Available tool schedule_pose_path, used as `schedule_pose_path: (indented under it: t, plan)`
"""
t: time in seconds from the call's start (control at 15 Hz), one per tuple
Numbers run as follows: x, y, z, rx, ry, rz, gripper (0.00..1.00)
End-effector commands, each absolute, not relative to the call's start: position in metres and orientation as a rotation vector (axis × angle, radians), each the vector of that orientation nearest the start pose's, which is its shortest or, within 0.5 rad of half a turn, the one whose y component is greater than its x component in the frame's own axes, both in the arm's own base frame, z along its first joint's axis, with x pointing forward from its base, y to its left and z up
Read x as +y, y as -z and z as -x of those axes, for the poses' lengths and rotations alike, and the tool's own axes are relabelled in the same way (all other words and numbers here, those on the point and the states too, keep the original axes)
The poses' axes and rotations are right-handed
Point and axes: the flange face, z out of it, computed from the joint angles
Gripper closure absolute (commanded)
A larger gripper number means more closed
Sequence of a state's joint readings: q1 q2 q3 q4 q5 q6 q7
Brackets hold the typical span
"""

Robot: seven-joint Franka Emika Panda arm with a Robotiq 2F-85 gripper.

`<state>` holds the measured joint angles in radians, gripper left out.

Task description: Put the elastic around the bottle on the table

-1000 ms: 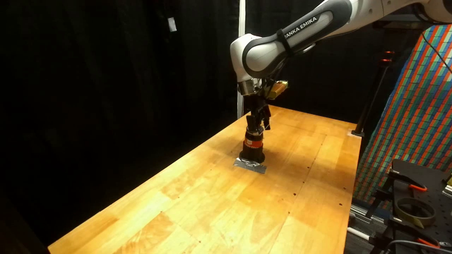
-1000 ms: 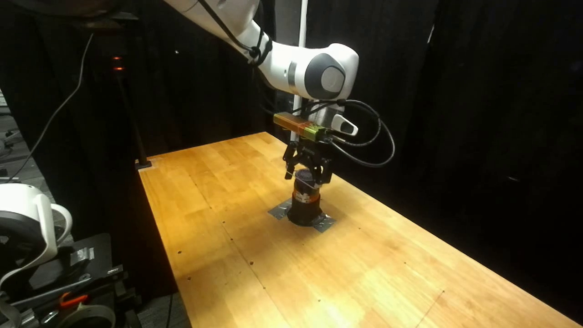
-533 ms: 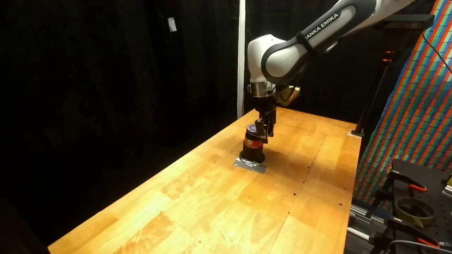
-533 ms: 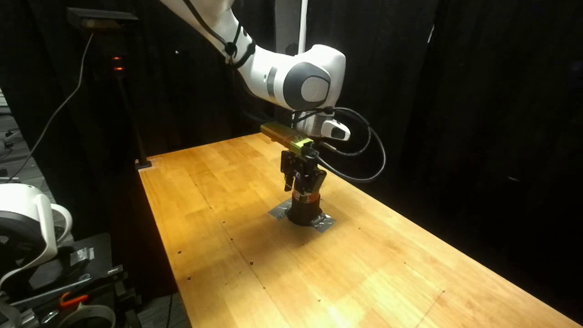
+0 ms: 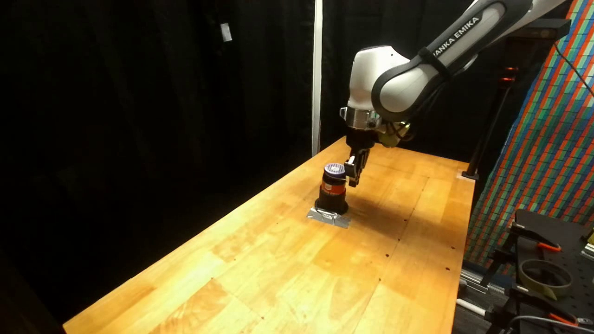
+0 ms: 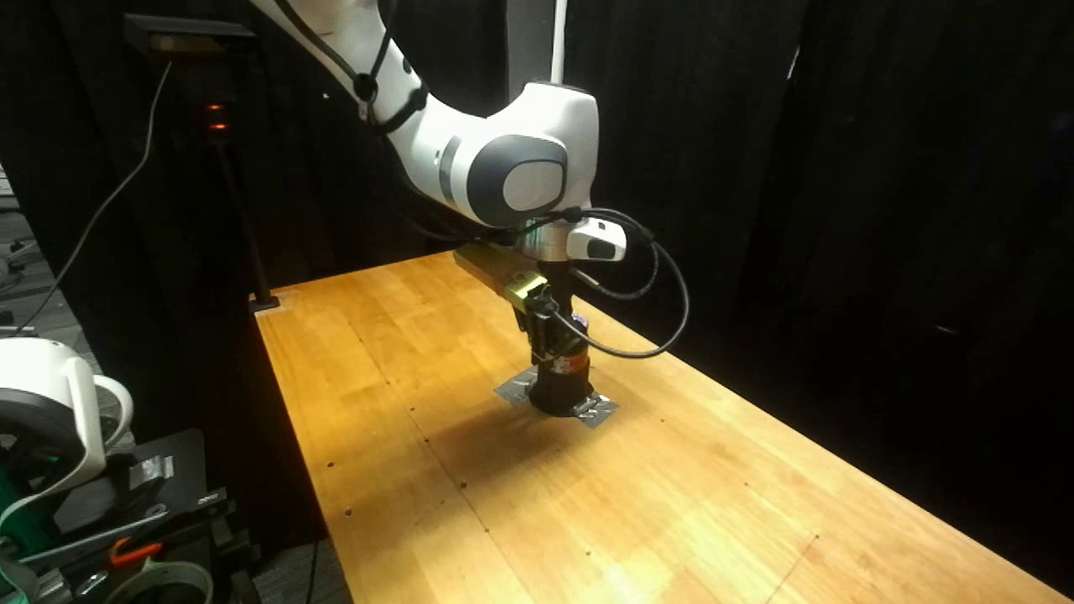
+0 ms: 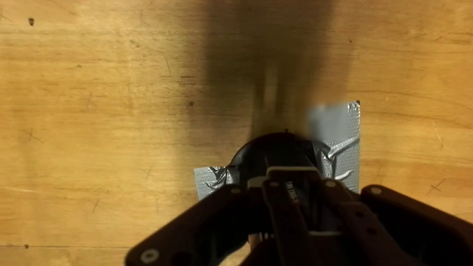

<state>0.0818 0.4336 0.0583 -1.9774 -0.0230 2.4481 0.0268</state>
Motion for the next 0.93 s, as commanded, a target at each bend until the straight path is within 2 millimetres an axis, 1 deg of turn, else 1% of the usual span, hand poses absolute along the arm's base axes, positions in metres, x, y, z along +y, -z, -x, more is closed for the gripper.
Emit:
schedule_pose_path:
  t: [0.0, 0.27, 0.47, 0.6, 0.87]
  plan:
    - [0.081, -0.256, -0.583, -0.211, 0.182, 3.108, 0.79]
    - [0.080, -0.251, -0.565, -0.224, 0.358, 3.085, 0.79]
    - [0.080, -0.250, -0.552, -0.234, 0.430, 3.071, 0.79]
    - [0.080, -0.251, -0.541, -0.239, 0.473, 3.067, 0.79]
    - [0.078, -0.259, -0.516, -0.261, 0.625, 3.041, 0.79]
